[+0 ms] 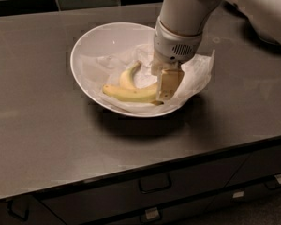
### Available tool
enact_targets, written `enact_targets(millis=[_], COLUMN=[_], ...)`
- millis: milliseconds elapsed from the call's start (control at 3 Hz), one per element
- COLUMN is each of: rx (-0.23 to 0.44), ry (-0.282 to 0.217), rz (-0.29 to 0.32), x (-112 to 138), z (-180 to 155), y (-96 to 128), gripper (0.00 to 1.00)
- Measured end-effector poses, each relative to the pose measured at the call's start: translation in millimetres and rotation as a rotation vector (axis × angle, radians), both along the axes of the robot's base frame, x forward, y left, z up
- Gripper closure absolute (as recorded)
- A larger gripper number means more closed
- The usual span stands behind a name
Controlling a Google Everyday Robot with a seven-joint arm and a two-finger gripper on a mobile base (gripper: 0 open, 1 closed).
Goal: Pick banana from white bowl
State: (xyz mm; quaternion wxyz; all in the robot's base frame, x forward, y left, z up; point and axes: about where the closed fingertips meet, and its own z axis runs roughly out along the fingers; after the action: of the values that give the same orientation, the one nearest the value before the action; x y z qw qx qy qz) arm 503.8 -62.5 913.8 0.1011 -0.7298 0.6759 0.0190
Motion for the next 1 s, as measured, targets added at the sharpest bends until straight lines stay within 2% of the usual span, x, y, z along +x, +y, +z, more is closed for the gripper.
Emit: enact_targets(millis=[1000], rx=[-0.023], ry=[0.031], rz=[0.021], x=[11.2], z=[-22.4], y=[2.6], gripper=[0.46])
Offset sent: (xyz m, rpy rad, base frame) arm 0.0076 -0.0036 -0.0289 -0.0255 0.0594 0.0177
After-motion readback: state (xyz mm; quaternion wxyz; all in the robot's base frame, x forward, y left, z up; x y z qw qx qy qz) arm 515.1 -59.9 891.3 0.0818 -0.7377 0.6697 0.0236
